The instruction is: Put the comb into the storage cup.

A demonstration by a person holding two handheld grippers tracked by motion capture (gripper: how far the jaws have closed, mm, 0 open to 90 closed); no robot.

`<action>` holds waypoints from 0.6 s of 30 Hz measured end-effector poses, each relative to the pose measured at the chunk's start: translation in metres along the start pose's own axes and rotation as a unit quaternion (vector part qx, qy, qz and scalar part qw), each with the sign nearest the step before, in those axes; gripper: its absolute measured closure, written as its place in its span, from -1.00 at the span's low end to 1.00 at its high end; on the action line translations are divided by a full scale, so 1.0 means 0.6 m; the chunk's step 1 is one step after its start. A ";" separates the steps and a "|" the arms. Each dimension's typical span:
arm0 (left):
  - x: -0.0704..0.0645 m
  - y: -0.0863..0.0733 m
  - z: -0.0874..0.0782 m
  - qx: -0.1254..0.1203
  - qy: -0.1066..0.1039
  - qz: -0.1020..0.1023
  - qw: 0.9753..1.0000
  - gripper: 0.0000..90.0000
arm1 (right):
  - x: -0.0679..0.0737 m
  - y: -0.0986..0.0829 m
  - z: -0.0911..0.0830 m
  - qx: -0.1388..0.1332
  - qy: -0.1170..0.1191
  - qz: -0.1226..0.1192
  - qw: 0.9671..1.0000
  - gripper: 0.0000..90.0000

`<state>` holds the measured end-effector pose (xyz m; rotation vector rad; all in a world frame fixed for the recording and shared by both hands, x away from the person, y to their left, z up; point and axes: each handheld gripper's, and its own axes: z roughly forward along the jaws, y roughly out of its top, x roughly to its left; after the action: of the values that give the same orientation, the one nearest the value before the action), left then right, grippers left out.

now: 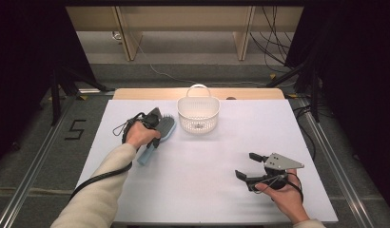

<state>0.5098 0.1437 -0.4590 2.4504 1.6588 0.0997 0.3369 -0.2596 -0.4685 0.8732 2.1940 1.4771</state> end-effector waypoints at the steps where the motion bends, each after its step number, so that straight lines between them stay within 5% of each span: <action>1: 0.001 0.000 0.000 -0.001 -0.002 -0.002 1.000 0.55 | 0.000 0.000 0.000 0.000 0.000 0.000 1.000 -0.67; 18: 0.013 -0.018 -0.013 -0.043 -0.012 -0.009 0.999 0.55 | 0.000 0.000 0.000 0.000 0.001 0.000 1.000 -0.67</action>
<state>0.5020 0.1556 -0.4539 2.3642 1.6319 0.1354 0.3370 -0.2595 -0.4687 0.8715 2.1956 1.4772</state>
